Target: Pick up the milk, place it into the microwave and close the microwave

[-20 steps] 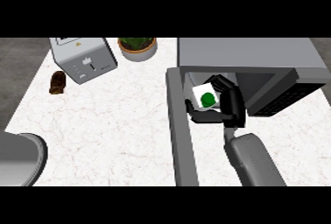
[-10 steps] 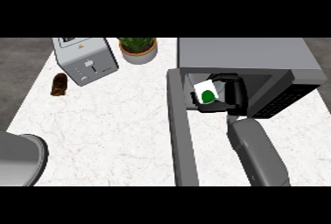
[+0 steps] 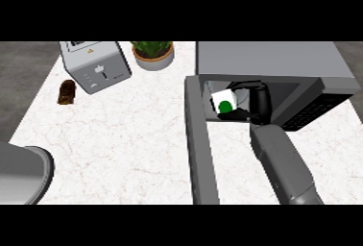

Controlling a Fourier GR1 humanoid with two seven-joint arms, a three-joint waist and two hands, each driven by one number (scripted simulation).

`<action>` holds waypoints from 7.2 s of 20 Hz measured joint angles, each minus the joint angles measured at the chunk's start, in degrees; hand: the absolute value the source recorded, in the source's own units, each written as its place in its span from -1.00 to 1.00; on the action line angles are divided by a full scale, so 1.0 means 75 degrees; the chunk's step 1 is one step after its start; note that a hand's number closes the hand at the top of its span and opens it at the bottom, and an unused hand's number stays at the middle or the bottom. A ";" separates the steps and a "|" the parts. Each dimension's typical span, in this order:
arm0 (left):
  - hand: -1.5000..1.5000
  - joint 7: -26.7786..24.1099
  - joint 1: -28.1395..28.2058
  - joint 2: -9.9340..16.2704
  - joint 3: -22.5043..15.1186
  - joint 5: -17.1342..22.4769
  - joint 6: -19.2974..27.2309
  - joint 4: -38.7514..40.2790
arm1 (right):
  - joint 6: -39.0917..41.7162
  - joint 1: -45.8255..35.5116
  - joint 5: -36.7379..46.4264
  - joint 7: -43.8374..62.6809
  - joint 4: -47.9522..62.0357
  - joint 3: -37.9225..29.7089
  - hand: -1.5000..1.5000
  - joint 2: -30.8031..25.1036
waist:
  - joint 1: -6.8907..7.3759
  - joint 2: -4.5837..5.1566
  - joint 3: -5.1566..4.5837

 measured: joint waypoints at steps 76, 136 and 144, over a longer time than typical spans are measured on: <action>-1.00 -0.0208 -0.1540 0.0212 -0.0189 -0.0698 -0.0195 0.1464 | -0.3421 -0.3119 0.2138 0.0848 0.5190 -0.0898 -1.00 -0.0862 | 0.0657 0.0573 0.0074; 1.00 0.1252 -0.4614 -0.0630 -0.4938 -0.4246 0.1097 0.2756 | 0.4170 0.5566 -0.1265 0.0813 -0.4406 -0.1126 -1.00 -0.0858 | -0.0377 0.0210 0.0034; 1.00 0.1243 -0.6701 -0.0599 -0.6760 -0.4310 0.2995 0.4761 | 0.4476 0.6010 -0.1488 0.1171 -0.5417 -0.1363 -1.00 -0.1338 | -0.0437 0.0216 0.0032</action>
